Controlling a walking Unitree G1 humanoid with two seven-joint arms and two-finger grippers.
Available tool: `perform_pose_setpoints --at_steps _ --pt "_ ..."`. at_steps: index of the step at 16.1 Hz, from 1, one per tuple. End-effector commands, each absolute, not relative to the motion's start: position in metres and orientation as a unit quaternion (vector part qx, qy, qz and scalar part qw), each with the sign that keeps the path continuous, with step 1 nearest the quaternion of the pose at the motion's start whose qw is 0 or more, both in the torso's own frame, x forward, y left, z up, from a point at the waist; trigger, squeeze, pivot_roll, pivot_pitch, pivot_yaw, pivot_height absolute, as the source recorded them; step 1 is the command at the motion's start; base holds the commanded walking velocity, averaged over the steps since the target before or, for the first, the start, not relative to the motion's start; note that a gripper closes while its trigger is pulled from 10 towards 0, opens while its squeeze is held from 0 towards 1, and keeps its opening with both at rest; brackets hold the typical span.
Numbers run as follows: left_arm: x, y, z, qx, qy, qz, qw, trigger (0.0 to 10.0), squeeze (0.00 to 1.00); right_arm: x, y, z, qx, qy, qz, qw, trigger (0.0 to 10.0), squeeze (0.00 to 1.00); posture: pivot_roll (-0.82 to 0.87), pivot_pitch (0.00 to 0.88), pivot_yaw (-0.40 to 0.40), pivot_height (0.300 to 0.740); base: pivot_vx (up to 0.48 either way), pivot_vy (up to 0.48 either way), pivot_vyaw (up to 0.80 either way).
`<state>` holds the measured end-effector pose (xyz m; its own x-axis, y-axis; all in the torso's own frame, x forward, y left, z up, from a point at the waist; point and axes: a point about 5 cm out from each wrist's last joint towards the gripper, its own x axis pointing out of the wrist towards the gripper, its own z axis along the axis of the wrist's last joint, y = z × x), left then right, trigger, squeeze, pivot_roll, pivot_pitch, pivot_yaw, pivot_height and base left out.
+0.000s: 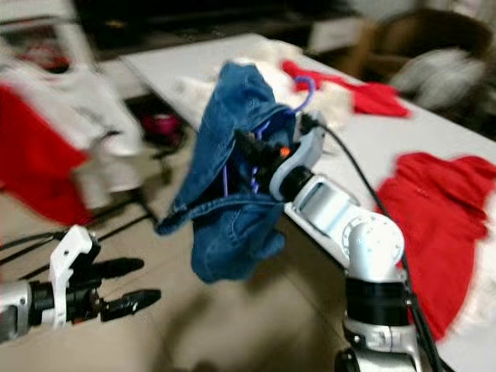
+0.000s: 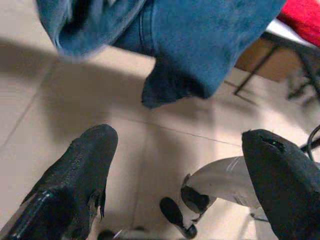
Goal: Hang hanger
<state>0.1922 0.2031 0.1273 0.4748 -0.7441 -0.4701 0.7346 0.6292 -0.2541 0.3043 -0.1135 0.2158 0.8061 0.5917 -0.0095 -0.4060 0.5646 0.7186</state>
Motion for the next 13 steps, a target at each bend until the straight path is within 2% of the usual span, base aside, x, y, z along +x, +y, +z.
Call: perform_pose_setpoints --at_steps 1,5,6,7,9,12,13 --pt "0.192 0.205 0.127 0.001 0.276 -0.423 0.863 10.0 0.72 0.306 -0.125 0.231 0.381 0.08 0.281 0.877 10.0 0.0 -0.09 0.0 0.001 0.74 0.0 0.0 0.71" --pt "0.188 0.226 0.1 0.011 0.307 -0.402 0.862 10.0 0.72 0.305 -0.15 0.243 0.422 0.031 0.254 0.87 10.0 0.0 -0.09 0.0 -0.001 0.74 0.0 0.0 0.73" --pt "0.187 0.227 0.097 0.01 0.311 -0.401 0.862 10.0 0.72 0.305 -0.155 0.244 0.404 0.025 0.247 0.88 10.0 0.0 -0.09 0.0 -0.003 0.74 0.0 0.0 0.74" --pt "0.185 0.227 0.095 0.005 0.312 -0.402 0.861 10.0 0.72 0.307 -0.164 0.239 0.363 0.03 0.223 0.904 10.0 0.0 -0.09 0.0 -0.01 0.74 0.0 0.0 0.74" --pt "0.185 0.227 0.094 -0.001 0.296 -0.4 0.867 10.0 0.72 0.308 -0.171 0.214 0.239 0.084 0.195 0.948 10.0 0.0 -0.09 0.0 -0.02 0.74 0.0 0.0 0.75" --pt "0.196 0.23 0.098 -0.002 0.21 -0.355 0.911 10.0 0.71 0.3 -0.168 0.177 0.196 0.146 0.186 0.952 10.0 0.0 -0.07 0.0 -0.048 0.74 0.0 0.0 0.76" --pt "0.201 0.227 0.101 0.001 0.193 -0.343 0.919 10.0 0.34 0.297 -0.169 0.164 0.177 0.162 0.182 0.954 10.0 0.0 -0.06 0.0 -0.061 0.74 0.0 0.0 0.77"
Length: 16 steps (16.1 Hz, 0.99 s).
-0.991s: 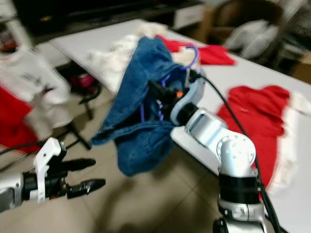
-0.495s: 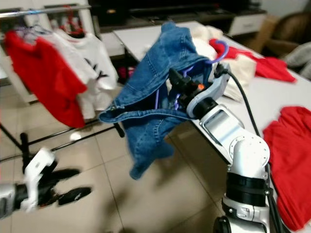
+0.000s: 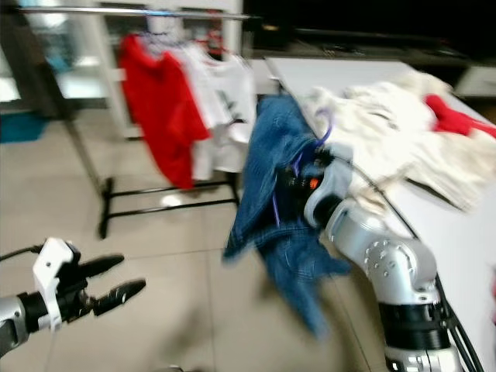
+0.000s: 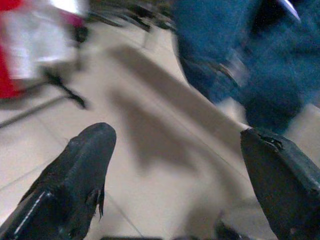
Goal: Hang hanger
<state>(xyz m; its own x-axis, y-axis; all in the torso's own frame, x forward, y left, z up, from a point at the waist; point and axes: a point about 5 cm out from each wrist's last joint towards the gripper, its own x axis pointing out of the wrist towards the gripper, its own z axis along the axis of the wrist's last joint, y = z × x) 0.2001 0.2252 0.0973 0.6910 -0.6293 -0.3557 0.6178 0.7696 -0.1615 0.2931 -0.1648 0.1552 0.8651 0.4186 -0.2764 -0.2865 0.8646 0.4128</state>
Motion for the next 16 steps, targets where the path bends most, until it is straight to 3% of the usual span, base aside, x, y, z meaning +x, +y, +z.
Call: perform_pose_setpoints --at_steps 1,3,5,8,10,14,16 --pt "0.21 0.212 0.111 -0.002 0.162 -0.326 0.932 10.0 0.0 0.288 -0.167 0.142 0.155 0.191 0.178 0.953 10.0 0.0 -0.05 0.0 -0.064 0.74 0.0 0.0 0.79" --pt "0.22 0.197 0.119 -0.011 0.128 -0.294 0.947 10.0 0.0 0.276 -0.165 0.121 0.12 0.215 0.171 0.954 10.0 0.0 -0.05 0.0 -0.064 0.74 0.0 0.0 0.79" --pt "0.246 0.185 0.119 -0.002 0.086 -0.219 0.972 10.0 0.0 0.266 -0.165 0.103 0.077 0.22 0.132 0.963 10.0 0.0 -0.08 0.0 -0.023 0.74 0.0 0.0 0.0" --pt "0.264 0.17 0.12 -0.016 0.077 -0.197 0.977 10.0 0.0 0.263 -0.173 0.097 0.096 0.175 0.069 0.977 10.0 0.0 -0.11 0.0 0.014 0.74 0.0 0.0 0.0" --pt "0.272 0.165 0.112 -0.016 0.098 -0.174 0.98 10.0 0.0 0.257 -0.178 0.089 0.057 0.175 0.049 0.982 10.0 0.0 -0.13 0.0 0.029 0.74 0.0 0.0 0.0" --pt "0.27 0.155 0.1 -0.006 0.119 -0.185 0.975 10.0 0.0 0.241 -0.17 0.083 0.051 0.194 0.095 0.975 10.0 0.0 -0.14 0.0 0.027 0.74 0.0 0.0 0.0" --pt "0.268 0.177 0.102 -0.033 0.119 -0.166 0.978 10.0 0.0 0.25 -0.169 0.098 0.027 0.177 0.158 0.971 10.0 0.0 -0.14 0.0 0.015 0.74 0.0 0.0 0.0"
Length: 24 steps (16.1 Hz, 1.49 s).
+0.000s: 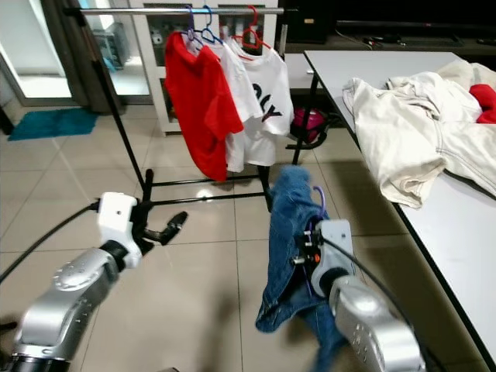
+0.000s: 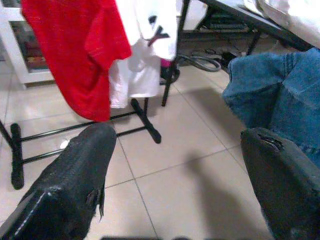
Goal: Hang hanger
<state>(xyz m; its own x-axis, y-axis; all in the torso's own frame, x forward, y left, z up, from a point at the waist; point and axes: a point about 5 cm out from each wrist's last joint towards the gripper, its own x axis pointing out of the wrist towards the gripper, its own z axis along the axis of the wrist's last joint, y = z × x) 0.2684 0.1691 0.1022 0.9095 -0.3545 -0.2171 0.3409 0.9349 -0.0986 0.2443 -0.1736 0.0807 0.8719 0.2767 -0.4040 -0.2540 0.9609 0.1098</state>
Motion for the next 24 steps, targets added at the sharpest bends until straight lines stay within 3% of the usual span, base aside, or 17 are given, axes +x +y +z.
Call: perform_pose_setpoints --at_steps 1,2,6,9,10,14,17,18,19,24 --pt "0.266 0.191 0.104 -0.048 0.115 -0.169 0.978 10.0 0.74 0.255 -0.171 0.108 0.019 0.168 0.197 0.966 10.0 0.0 -0.14 0.0 0.009 0.74 0.0 0.0 0.0" --pt "0.266 0.199 0.106 -0.052 0.112 -0.183 0.975 10.0 1.0 0.257 -0.174 0.115 0.017 0.163 0.232 0.959 10.0 0.0 -0.14 0.0 0.001 0.74 0.0 0.0 0.0" --pt "0.271 0.219 0.12 -0.02 0.11 -0.26 0.959 10.0 1.0 0.256 -0.178 0.141 0.012 0.143 0.386 0.911 10.0 0.0 -0.12 0.0 -0.009 0.74 0.0 0.0 0.0" --pt "0.279 0.225 0.131 -0.053 0.101 -0.325 0.939 10.0 1.0 0.251 -0.176 0.157 0.016 0.139 0.475 0.869 10.0 0.0 -0.12 0.0 -0.003 0.74 0.0 0.0 0.0" --pt "0.283 0.226 0.135 -0.074 0.094 -0.346 0.931 10.0 0.0 0.248 -0.175 0.161 0.019 0.14 0.497 0.856 10.0 0.0 -0.13 0.0 0.002 0.74 0.0 0.0 0.0" --pt "0.292 0.228 0.132 -0.126 0.102 -0.386 0.908 10.0 0.0 0.237 -0.17 0.174 0.038 0.127 0.558 0.819 10.0 0.0 -0.13 0.0 0.017 0.74 0.0 0.0 0.0" --pt "0.294 0.225 0.127 -0.15 0.118 -0.417 0.889 10.0 0.0 0.233 -0.168 0.178 0.042 0.125 0.57 0.811 10.0 0.0 -0.13 0.0 0.026 0.74 0.0 0.0 0.0" --pt "0.295 0.225 0.126 -0.154 0.118 -0.418 0.888 7.7 0.0 0.233 -0.168 0.179 0.043 0.123 0.572 0.81 10.0 0.0 -0.13 0.0 0.026 0.74 0.0 0.0 0.0" --pt "0.295 0.225 0.126 -0.164 0.114 -0.419 0.886 0.0 0.0 0.232 -0.168 0.18 0.046 0.121 0.574 0.809 10.0 0.0 -0.13 0.0 0.029 0.74 0.0 0.0 0.0" --pt "0.29 0.23 0.129 -0.19 0.091 -0.426 0.88 0.0 0.0 0.232 -0.168 0.179 0.05 0.121 0.569 0.812 10.0 0.0 -0.13 0.0 0.036 0.74 0.0 0.0 0.0"
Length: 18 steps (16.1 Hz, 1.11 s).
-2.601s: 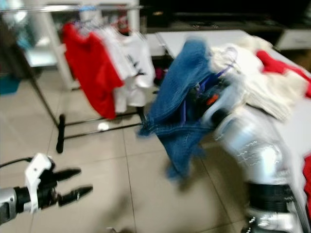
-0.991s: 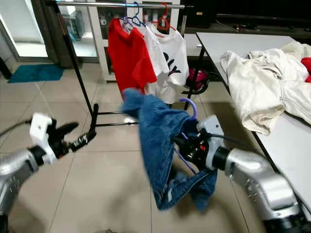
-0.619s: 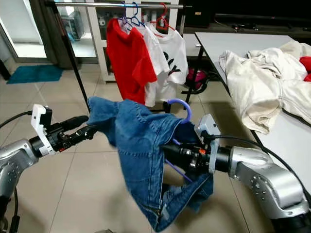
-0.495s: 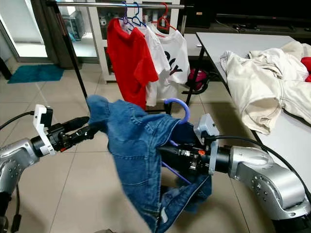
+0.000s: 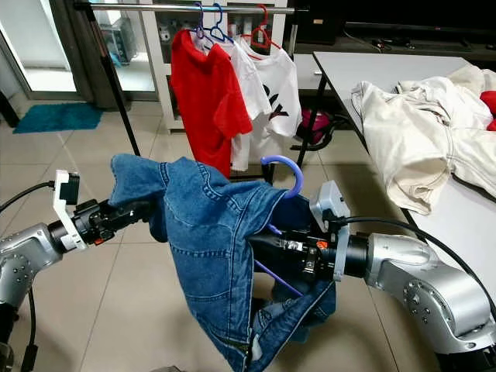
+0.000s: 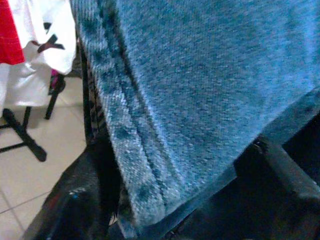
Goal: Hang hanger
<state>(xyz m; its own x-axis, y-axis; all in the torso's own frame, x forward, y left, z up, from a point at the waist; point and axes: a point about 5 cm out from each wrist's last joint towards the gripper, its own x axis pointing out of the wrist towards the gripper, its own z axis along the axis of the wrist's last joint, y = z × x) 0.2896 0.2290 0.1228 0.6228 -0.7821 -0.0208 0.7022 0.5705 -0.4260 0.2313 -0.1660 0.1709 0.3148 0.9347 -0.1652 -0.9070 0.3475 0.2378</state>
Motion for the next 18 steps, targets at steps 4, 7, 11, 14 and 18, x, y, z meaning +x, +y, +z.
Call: perform_pose_setpoints --at_steps 4,7,11,14,18 --pt "0.284 0.232 0.127 -0.2 0.086 -0.426 0.878 0.0 0.0 0.234 -0.169 0.178 0.052 0.122 0.565 0.814 10.0 0.0 -0.13 0.0 0.034 0.74 0.0 0.0 0.0" --pt "0.28 0.236 0.126 -0.205 0.085 -0.418 0.881 0.0 0.0 0.235 -0.169 0.175 0.051 0.126 0.562 0.816 10.0 0.0 -0.13 0.0 0.037 0.74 0.0 0.0 0.0" --pt "0.277 0.236 0.126 -0.207 0.086 -0.416 0.881 0.0 0.0 0.236 -0.17 0.173 0.05 0.129 0.554 0.821 10.0 0.0 -0.12 0.0 0.031 0.74 0.0 0.0 0.0" --pt "0.281 0.239 0.126 -0.204 0.075 -0.393 0.894 0.0 0.0 0.238 -0.17 0.173 0.049 0.129 0.553 0.822 10.0 0.0 -0.13 0.0 0.032 0.74 0.0 0.0 0.0" --pt "0.29 0.253 0.135 -0.252 0.026 -0.333 0.909 0.0 0.0 0.239 -0.173 0.174 0.05 0.13 0.548 0.825 10.0 0.0 -0.12 0.0 0.029 0.74 0.0 0.0 0.0"
